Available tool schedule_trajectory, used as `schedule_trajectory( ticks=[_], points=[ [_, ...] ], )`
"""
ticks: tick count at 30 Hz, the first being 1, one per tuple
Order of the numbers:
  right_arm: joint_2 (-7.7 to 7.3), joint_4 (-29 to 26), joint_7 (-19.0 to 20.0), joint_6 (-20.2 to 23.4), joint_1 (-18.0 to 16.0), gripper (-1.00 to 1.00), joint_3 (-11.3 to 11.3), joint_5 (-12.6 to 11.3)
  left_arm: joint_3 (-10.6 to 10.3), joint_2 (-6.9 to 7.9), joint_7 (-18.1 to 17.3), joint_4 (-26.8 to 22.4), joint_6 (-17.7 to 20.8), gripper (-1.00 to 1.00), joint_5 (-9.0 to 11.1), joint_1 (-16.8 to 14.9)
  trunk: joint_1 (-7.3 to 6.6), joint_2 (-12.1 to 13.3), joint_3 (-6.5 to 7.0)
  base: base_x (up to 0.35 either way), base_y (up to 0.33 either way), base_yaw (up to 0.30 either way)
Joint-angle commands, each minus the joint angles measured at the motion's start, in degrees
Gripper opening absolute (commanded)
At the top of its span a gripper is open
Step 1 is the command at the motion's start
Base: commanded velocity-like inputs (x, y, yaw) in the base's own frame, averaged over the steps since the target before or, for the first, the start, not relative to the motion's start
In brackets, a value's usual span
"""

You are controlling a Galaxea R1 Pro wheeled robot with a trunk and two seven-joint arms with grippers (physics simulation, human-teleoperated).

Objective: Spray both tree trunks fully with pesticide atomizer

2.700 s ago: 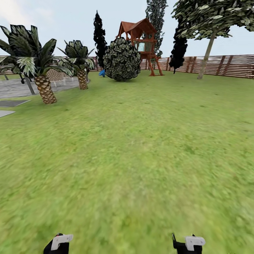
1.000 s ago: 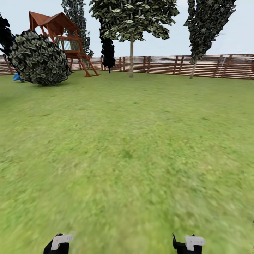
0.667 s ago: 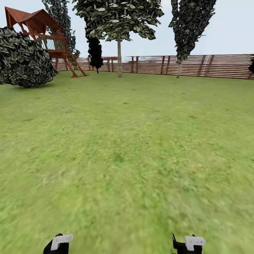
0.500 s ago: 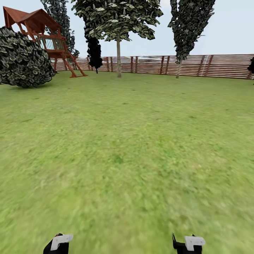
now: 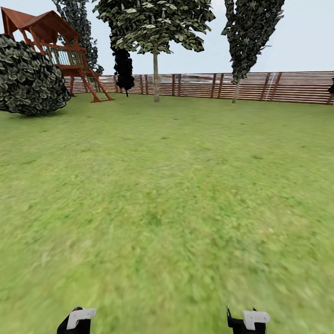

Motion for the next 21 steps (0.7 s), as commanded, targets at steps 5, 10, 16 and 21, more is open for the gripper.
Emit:
schedule_trajectory(
  ticks=[5, 10, 16, 21],
  points=[
    [0.04, -0.01, 0.15, 0.00, 0.00, 1.00, 0.03, 0.04, 0.01, -0.04, 0.00, 0.00, 0.00, -1.00, -0.01, 0.00, 0.00, 0.00, 0.00, 0.335, 0.000, 0.001],
    [0.08, 0.03, 0.09, 0.00, 0.00, 1.00, 0.07, 0.07, 0.01, -0.05, 0.00, 0.03, -0.01, -1.00, 0.00, -0.03, 0.00, 0.00, 0.00, 0.335, 0.000, 0.192],
    [0.09, 0.01, 0.09, 0.00, 0.00, 1.00, 0.06, 0.07, 0.01, -0.05, 0.00, 0.01, 0.00, -1.00, 0.01, -0.02, 0.00, 0.00, -0.17, 0.335, 0.000, 0.212],
    [0.09, 0.01, 0.09, 0.00, 0.00, 1.00, 0.08, 0.07, 0.01, -0.05, 0.00, 0.00, -0.01, -1.00, 0.01, 0.00, 0.00, 0.00, -0.49, 0.335, 0.000, 0.104]
  ],
)
